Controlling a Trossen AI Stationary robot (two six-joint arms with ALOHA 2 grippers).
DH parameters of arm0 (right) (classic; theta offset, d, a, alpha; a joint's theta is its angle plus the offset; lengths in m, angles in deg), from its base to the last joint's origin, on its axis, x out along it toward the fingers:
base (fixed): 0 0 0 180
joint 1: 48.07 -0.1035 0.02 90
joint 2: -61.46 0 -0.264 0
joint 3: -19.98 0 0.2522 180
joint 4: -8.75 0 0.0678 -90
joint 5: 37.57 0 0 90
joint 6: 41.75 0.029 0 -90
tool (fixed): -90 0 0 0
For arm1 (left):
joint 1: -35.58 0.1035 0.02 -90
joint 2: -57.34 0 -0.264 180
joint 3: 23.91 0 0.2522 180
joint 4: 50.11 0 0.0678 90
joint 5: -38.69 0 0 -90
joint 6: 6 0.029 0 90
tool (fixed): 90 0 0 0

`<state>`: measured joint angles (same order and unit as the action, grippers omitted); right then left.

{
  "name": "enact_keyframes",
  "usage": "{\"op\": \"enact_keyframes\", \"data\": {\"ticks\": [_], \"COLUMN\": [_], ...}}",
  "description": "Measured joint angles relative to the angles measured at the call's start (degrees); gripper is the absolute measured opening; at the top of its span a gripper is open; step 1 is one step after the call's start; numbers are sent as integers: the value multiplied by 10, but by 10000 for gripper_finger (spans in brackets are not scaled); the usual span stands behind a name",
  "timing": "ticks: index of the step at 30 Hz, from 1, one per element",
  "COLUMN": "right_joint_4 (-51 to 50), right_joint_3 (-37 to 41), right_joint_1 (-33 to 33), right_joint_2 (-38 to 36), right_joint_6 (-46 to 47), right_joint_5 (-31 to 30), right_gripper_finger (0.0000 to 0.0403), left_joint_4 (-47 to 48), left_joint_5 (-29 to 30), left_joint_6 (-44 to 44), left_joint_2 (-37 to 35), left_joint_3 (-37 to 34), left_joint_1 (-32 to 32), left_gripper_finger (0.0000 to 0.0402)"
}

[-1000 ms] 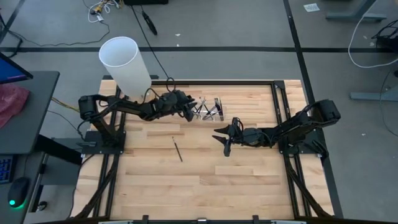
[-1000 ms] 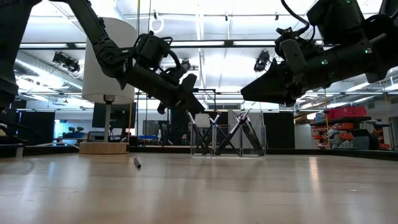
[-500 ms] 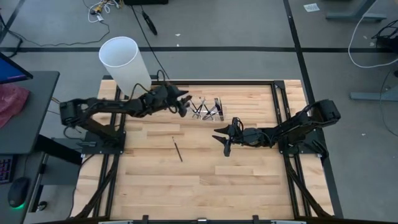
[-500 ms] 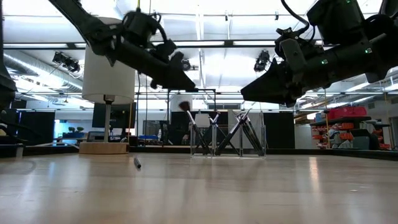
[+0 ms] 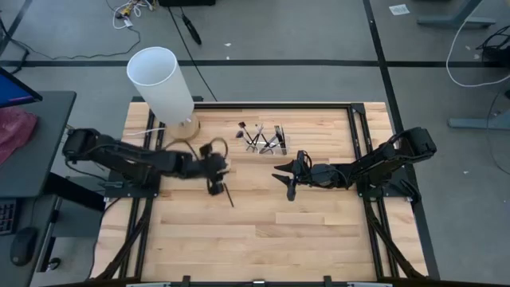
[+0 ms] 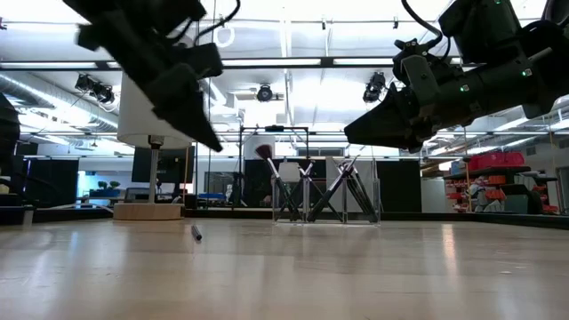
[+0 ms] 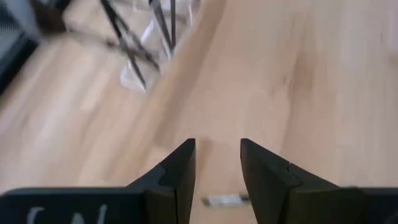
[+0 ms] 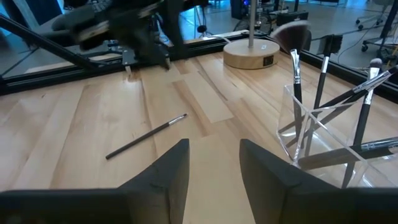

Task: Put items in baskets/containers
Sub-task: Put the black liner brush into the transparent organizer

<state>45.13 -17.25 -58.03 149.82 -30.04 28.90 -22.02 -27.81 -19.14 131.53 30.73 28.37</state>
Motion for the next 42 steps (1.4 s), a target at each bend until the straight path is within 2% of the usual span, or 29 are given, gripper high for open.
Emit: {"op": "enact_keyframes", "data": {"ticks": [6,10,13,17,24,28,31,35,42], "right_joint_4": [0,1,2,2,-1,1,5,12,18], "right_joint_3": [0,0,0,0,0,0,0,0,0], "right_joint_1": [0,0,0,0,0,0,0,0,0], "right_joint_2": [0,2,7,14,17,24,36,56,75], "right_joint_6": [-13,-22,-31,-34,-37,-34,-27,-13,14], "right_joint_5": [0,0,0,1,1,1,1,1,0], "right_gripper_finger": [141,141,141,141,141,141,141,141,141], "left_joint_4": [50,55,55,53,32,21,13,31,128], "left_joint_5": [123,133,142,143,177,210,207,200,179], "left_joint_6": [-212,-337,-425,-484,-494,-510,-510,-506,-487], "left_joint_2": [25,54,82,125,204,244,261,264,219], "left_joint_3": [0,0,0,0,0,0,1,2,-1], "left_joint_1": [-116,-161,-171,-168,-150,-148,-148,-148,-148], "left_gripper_finger": [128,128,128,146,232,265,268,251,237]}}
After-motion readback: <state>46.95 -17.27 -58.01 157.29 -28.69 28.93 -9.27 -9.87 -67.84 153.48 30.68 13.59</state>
